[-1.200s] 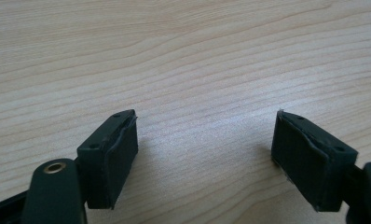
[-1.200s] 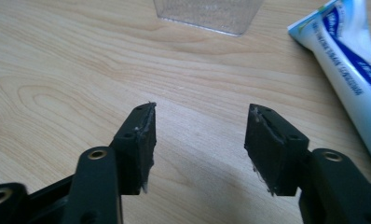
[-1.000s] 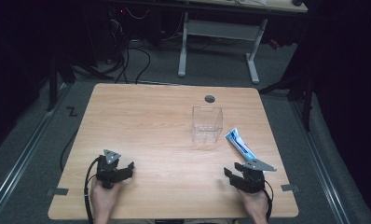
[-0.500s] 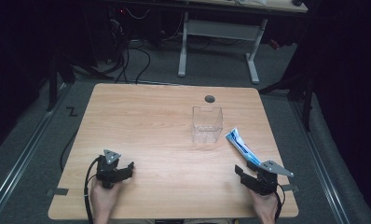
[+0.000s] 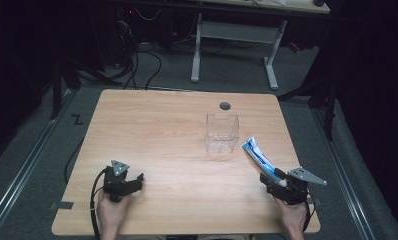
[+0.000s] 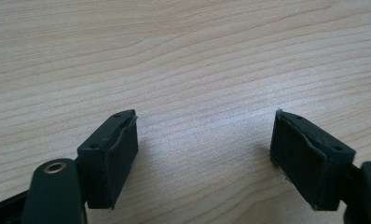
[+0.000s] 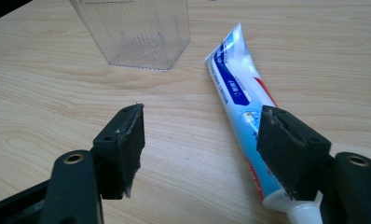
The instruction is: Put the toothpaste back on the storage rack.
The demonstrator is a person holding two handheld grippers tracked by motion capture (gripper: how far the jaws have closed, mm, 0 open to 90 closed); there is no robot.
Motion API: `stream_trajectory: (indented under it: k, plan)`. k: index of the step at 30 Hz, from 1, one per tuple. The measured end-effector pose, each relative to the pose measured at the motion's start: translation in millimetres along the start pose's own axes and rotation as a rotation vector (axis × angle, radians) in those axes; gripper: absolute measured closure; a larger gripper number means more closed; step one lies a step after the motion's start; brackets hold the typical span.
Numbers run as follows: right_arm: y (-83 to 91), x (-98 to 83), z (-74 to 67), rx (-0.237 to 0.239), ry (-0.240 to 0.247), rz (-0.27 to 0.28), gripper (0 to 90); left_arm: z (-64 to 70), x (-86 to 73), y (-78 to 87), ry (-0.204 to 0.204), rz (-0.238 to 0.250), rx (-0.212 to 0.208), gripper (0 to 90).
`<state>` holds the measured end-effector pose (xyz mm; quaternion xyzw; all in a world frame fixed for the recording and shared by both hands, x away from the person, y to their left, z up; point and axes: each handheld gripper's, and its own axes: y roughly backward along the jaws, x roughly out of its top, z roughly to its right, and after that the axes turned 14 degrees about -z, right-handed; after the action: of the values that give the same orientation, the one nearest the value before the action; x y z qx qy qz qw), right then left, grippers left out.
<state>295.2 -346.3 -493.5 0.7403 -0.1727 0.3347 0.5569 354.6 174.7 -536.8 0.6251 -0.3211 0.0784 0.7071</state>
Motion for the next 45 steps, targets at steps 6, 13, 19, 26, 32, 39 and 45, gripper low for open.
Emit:
stream_trajectory:
  k: [6, 13, 19, 26, 32, 39, 45]
  plan:
    - [3.2, 8.9, 11.8, 0.017, 0.010, -0.030, 30.0, 0.0, 0.0, 0.0, 0.001, 0.000, 0.000, 23.6]
    - [6.1, 33.7, 16.2, -0.047, 0.076, -0.058, 33.6, 0.0, 0.0, 0.0, 0.000, 0.000, 0.000, 23.6]
    - [2.1, 48.4, 18.3, -0.049, 0.086, -0.108, 37.8, 0.0, 0.0, 0.0, 0.001, 0.000, 0.000, 23.6]
    - [-5.5, 63.2, 16.0, -0.073, 0.126, -0.144, 40.3, 0.0, 0.0, 0.0, 0.001, 0.000, 0.000, 23.5]
    - [-11.2, 76.0, 12.8, -0.094, 0.156, -0.158, 43.7, -0.1, 0.0, 0.1, 0.001, -0.001, 0.000, 23.5]
    - [-22.9, 88.8, 6.7, -0.112, 0.198, -0.208, 45.4, -0.1, 0.0, 0.0, 0.001, 0.000, -0.001, 23.5]
    - [-35.6, 99.3, 0.9, -0.127, 0.229, -0.242, 45.4, -0.1, 0.0, 0.1, 0.000, -0.001, -0.001, 23.3]
